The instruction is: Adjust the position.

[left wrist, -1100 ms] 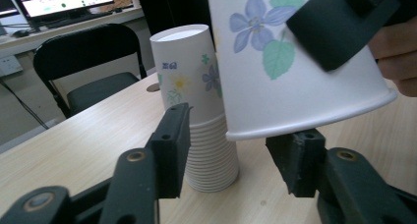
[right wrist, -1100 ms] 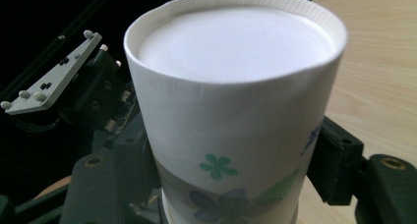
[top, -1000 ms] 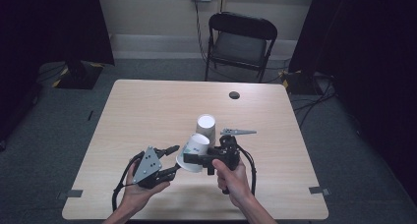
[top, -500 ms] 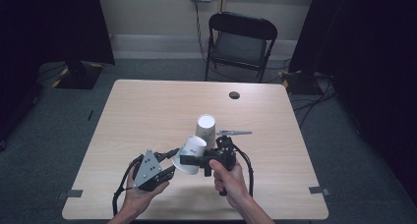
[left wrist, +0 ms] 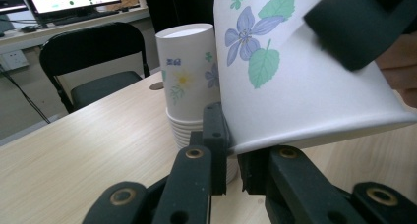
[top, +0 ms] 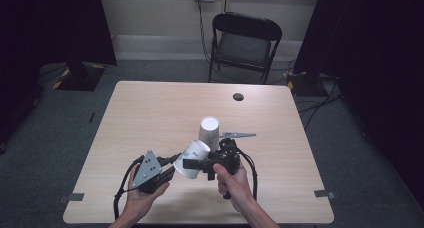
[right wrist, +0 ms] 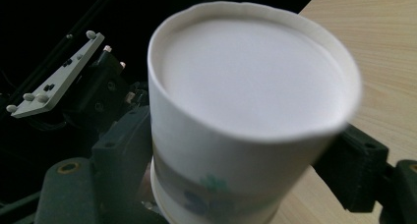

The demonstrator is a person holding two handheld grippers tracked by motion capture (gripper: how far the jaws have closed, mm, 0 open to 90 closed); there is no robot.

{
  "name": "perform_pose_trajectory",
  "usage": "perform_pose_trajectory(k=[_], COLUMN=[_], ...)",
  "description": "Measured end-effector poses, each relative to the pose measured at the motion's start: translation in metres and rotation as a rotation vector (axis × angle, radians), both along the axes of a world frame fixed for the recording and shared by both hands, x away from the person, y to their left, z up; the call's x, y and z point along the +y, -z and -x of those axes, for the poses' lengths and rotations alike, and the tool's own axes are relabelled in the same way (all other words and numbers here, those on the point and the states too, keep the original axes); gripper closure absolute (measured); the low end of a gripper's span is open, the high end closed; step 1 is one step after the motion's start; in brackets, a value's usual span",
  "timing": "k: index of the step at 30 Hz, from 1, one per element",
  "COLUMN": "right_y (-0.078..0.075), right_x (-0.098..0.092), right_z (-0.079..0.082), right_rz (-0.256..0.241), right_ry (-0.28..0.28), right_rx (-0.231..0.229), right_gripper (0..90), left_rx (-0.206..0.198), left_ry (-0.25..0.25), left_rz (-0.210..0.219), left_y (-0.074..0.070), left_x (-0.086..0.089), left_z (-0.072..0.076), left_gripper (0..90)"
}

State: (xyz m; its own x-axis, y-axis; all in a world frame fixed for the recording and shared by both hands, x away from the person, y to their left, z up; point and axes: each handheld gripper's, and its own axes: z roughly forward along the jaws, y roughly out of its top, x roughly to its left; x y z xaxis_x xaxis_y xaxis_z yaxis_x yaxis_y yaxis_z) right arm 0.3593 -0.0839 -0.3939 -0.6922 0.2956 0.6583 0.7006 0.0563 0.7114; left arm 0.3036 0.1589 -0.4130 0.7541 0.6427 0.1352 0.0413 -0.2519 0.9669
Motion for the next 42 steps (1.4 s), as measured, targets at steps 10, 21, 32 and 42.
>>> perform_pose_trajectory(k=[10,21,32,42], right_y=[-0.007,-0.021,-0.031,-0.028], right_x=[-0.012,-0.029,-0.036,-0.02], right_z=[0.002,0.011,0.02,0.026], right_rz=[0.02,0.114,0.228,0.266], right_ry=[0.026,0.092,0.132,0.02], right_rx=[-0.05,-0.222,-0.43,-0.537], right_gripper=[19.3,20.0,27.4,44.5], left_rx=[0.069,0.186,0.293,0.39], left_ry=[0.021,0.041,0.107,0.165], left_rz=[0.045,0.093,0.059,-0.056], left_y=[-0.002,-0.001,0.005,0.024], left_x=[0.01,0.017,0.015,0.002], left_z=[-0.007,-0.013,-0.021,-0.024], left_gripper=[84.1,84.4,84.3,84.3])
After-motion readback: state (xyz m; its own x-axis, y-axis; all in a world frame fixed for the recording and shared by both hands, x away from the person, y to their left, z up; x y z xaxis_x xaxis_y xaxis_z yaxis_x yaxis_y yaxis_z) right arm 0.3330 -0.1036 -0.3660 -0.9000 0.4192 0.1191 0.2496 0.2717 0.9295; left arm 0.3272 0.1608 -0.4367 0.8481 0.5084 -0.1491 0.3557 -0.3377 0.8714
